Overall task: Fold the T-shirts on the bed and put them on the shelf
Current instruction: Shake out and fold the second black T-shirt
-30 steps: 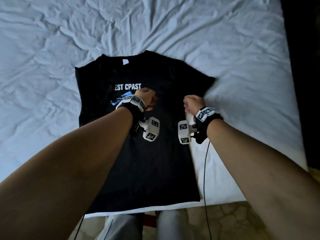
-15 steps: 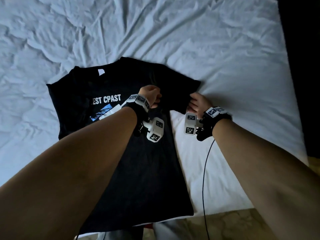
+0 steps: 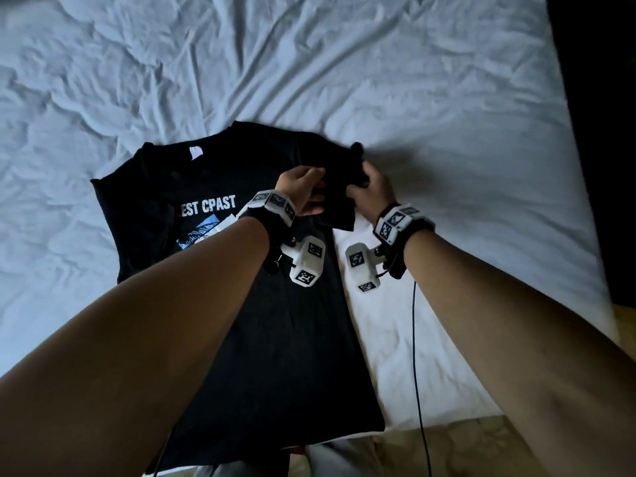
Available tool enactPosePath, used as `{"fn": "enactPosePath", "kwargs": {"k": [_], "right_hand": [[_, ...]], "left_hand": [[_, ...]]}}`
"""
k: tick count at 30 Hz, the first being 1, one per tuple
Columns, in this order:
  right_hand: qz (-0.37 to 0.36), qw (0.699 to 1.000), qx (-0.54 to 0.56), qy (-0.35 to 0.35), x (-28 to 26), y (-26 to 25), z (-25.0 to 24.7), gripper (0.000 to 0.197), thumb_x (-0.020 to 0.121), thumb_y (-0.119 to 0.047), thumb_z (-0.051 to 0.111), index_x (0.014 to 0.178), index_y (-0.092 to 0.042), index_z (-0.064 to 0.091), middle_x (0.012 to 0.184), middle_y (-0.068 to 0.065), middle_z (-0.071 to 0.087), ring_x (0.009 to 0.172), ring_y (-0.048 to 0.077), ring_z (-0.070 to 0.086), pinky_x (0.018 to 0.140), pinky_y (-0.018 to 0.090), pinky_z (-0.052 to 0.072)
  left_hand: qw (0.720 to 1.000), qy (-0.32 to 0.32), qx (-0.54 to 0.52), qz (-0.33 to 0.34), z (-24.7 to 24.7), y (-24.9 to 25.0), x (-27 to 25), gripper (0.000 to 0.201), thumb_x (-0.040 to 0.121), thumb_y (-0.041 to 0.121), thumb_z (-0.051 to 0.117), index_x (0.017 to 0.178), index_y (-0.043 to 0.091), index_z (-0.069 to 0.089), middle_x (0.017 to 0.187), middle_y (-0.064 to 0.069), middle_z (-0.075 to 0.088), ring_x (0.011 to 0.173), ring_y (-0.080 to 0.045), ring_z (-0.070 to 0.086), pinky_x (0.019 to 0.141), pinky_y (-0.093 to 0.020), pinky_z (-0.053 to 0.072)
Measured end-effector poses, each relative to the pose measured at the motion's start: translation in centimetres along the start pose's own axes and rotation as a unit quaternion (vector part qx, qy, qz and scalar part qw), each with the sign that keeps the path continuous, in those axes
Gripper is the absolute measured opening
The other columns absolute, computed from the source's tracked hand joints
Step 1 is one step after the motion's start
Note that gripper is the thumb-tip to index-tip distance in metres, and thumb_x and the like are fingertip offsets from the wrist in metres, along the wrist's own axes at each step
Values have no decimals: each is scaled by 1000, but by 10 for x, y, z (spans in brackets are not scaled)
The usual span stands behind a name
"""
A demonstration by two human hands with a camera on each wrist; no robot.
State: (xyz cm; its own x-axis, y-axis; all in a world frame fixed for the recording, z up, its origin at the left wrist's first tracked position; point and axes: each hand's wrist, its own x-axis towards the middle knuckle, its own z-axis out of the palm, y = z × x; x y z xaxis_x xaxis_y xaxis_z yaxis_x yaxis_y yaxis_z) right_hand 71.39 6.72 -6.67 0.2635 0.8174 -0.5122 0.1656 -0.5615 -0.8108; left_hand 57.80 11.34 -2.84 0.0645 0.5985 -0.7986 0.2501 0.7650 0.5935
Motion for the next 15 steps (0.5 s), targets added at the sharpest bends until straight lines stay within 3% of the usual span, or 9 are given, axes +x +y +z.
{"fn": "enactPosePath", "kwargs": {"k": [2, 4, 6, 7, 10, 12, 15], "right_hand": [[-32, 999, 4, -44, -7, -12, 6, 41, 79, -3, 62, 117, -16, 64, 96, 1, 70, 88, 15, 66, 80, 28, 54], [-25, 994, 6, -102, -12, -20, 11, 36, 81, -1, 67, 115, -14, 64, 87, -2, 69, 74, 2, 66, 70, 21, 53], [2, 989, 8, -148, -15, -25, 17, 26, 83, 0, 68, 104, -14, 64, 75, -3, 64, 55, -5, 60, 55, 16, 49], [13, 988, 22, -155, -17, -26, 19, 24, 84, 0, 67, 104, -13, 65, 76, -1, 64, 55, -2, 60, 54, 17, 49], [38, 992, 67, -99, -16, -23, 23, 31, 89, -2, 57, 117, -12, 64, 89, 3, 65, 65, 10, 59, 53, 19, 49], [57, 994, 68, -55, -14, -17, 23, 26, 87, -3, 56, 107, -17, 65, 83, 1, 65, 60, 12, 56, 52, 21, 46], [79, 996, 23, -34, -12, -6, 22, 17, 72, -21, 59, 86, -27, 66, 79, -3, 67, 65, 15, 61, 58, 27, 50]], "left_hand": [[999, -31, -17, -3, -1, 6, -10, 19, 91, 43, 61, 93, 23, 63, 90, -5, 64, 75, -20, 65, 76, -44, 58], [999, -39, -14, -2, -2, 9, -19, 31, 85, 49, 66, 98, 21, 64, 93, -6, 70, 76, -22, 68, 73, -45, 59], [1000, -3, 9, 14, -5, 7, -20, 38, 76, 49, 75, 96, 19, 64, 94, -9, 73, 74, -26, 70, 67, -45, 59], [999, 33, 30, 30, -7, 3, -16, 38, 70, 47, 77, 92, 19, 66, 94, -12, 73, 75, -28, 71, 66, -46, 59], [983, 138, 117, 43, -23, -8, 0, 28, 69, 36, 63, 87, 16, 67, 91, -14, 72, 85, -32, 69, 77, -46, 58], [971, 169, 167, 35, -32, -2, -12, 20, 84, 25, 54, 94, 14, 66, 97, -14, 70, 92, -32, 66, 83, -38, 54], [961, 197, 192, 26, -48, -5, -13, 27, 93, 20, 45, 111, 11, 63, 110, -14, 67, 103, -34, 62, 80, -29, 45]]}}
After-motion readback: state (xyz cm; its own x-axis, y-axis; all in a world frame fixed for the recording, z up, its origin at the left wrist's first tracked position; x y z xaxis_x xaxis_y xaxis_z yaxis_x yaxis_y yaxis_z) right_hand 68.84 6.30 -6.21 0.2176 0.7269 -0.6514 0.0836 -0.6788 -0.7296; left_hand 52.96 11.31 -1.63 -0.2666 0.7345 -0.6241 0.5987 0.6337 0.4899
